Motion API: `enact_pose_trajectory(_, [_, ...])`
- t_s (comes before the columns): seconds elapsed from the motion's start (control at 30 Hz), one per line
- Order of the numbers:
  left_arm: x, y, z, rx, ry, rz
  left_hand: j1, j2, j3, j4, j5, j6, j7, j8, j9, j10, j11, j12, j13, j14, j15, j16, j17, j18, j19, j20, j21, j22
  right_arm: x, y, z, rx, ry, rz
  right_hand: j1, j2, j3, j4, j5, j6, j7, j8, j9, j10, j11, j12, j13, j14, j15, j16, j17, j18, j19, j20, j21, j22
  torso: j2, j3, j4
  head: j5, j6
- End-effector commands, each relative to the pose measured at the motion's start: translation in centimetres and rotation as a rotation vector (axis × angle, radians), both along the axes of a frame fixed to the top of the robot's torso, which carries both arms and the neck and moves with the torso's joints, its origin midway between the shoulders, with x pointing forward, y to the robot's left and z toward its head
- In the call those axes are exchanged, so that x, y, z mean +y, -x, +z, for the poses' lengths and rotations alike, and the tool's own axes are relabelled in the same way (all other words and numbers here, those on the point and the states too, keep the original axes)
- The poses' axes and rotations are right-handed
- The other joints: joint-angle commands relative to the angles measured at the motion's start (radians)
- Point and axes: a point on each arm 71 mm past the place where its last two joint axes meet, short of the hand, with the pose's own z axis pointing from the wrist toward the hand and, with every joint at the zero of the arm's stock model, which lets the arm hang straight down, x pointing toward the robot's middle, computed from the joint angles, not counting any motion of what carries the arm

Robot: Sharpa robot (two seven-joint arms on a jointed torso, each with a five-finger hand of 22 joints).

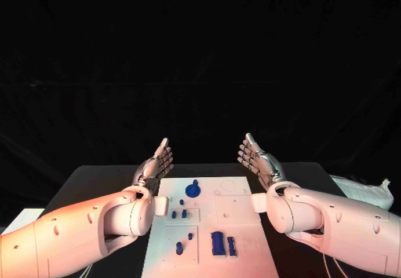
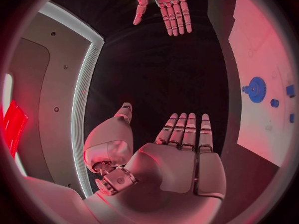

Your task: Assemble the parts on the task board

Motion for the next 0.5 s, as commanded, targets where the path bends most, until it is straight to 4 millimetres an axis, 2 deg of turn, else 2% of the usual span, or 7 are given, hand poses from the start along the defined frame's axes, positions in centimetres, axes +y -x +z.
enact_pose_trajectory(0.03, [0.24,0.2,0.92,-0.088,-0.086,0.085,-0.147,0.001,-0.101,-0.001,-0.011,-0.102,-0.036,-0.007,-0.002,-0.107,-0.017,-0.011,-0.002,-0.105,-0.01,-0.011,-0.004,-0.059,-0.085,-0.086,-0.007,-0.049,-0.48,0.12,0.26,-0.014,0.004,-0.088,-0.149,0.0,-0.008,-0.001,-0.013,-0.1,-0.024,-0.007,-0.005,-0.116,-0.011,-0.006,-0.002,-0.12,-0.004,-0.008,-0.005,-0.053,-0.115,-0.052,-0.008,-0.002,0.0,0.0008,0.0037,-0.001,0.0])
enact_pose_trajectory(0.33, [0.17,0.28,1.02,-0.092,-0.09,0.089,-0.246,0.001,-0.101,-0.001,-0.011,-0.171,-0.036,-0.007,-0.002,-0.178,-0.017,-0.011,-0.002,-0.176,-0.01,-0.011,-0.004,-0.059,-0.14,-0.086,-0.007,-0.081,-0.48,0.12,0.26,-0.014,0.004,-0.088,-0.248,0.0,-0.008,-0.001,-0.013,-0.167,-0.024,-0.007,-0.005,-0.193,-0.011,-0.006,-0.002,-0.201,-0.004,-0.008,-0.005,-0.053,-0.191,-0.052,-0.008,-0.002,0.0,0.0008,0.0037,-0.001,0.0])
enact_pose_trajectory(0.37, [0.17,0.28,1.02,-0.092,-0.09,0.089,-0.251,0.001,-0.101,-0.001,-0.011,-0.175,-0.036,-0.007,-0.002,-0.182,-0.017,-0.011,-0.002,-0.18,-0.01,-0.011,-0.004,-0.059,-0.144,-0.086,-0.007,-0.151,-0.48,0.12,0.26,-0.014,0.004,-0.088,-0.253,0.0,-0.008,-0.001,-0.013,-0.171,-0.024,-0.007,-0.005,-0.197,-0.011,-0.006,-0.002,-0.205,-0.004,-0.008,-0.005,-0.053,-0.197,-0.052,-0.008,-0.002,0.0,0.0008,0.0037,-0.001,0.0])
enact_pose_trajectory(0.5, [0.17,0.28,1.02,-0.092,-0.09,0.089,-0.287,0.001,-0.101,-0.001,-0.011,-0.2,-0.036,-0.007,-0.002,-0.208,-0.017,-0.011,-0.002,-0.205,-0.01,-0.011,-0.004,-0.059,-0.164,-0.086,-0.007,-0.151,-0.48,0.12,0.26,-0.014,0.004,-0.088,-0.289,0.0,-0.008,-0.001,-0.013,-0.196,-0.024,-0.007,-0.005,-0.225,-0.011,-0.006,-0.002,-0.235,-0.004,-0.008,-0.005,-0.053,-0.224,-0.052,-0.008,-0.002,0.0,0.0008,0.0037,-0.001,0.0])
